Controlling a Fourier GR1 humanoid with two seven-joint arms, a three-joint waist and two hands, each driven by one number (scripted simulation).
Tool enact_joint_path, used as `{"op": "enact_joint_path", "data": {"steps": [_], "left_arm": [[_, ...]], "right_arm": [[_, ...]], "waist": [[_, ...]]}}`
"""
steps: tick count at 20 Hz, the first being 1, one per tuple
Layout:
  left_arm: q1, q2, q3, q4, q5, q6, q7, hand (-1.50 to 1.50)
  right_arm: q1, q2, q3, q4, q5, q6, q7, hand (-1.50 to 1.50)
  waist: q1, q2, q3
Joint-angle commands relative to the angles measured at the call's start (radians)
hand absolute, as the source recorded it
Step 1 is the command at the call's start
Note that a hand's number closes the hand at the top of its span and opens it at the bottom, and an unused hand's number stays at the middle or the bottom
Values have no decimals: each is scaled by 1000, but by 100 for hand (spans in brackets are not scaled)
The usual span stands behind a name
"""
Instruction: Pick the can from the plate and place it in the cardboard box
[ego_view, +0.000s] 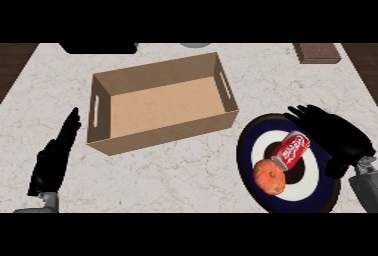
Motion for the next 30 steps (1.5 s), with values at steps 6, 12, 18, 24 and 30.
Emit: {"op": "enact_joint_path", "data": {"steps": [6, 12, 18, 24, 30], "left_arm": [[24, -1, 37, 3, -4, -58, -24, 0], [-18, -68, -23, -57, -77, -5, 68, 0], [-17, 13, 88, 4, 11, -92, -5, 0], [-60, -47, 7, -24, -45, -61, 42, 0], [-101, -57, -31, -26, -47, -88, 26, 0]], "right_arm": [[9, 44, -20, 61, 105, -37, -40, -150], [-96, 90, -46, 183, 121, 9, -61, 150], [-32, 54, -66, 164, 174, -265, -134, 150], [-350, 158, -47, 429, 125, -231, -265, 150], [-562, 167, -93, 602, 16, -168, -481, 150]], "waist": [[0, 0, 0], [2, 1, 0], [-1, 0, 0], [74, 23, 3], [153, 53, 6]]}}
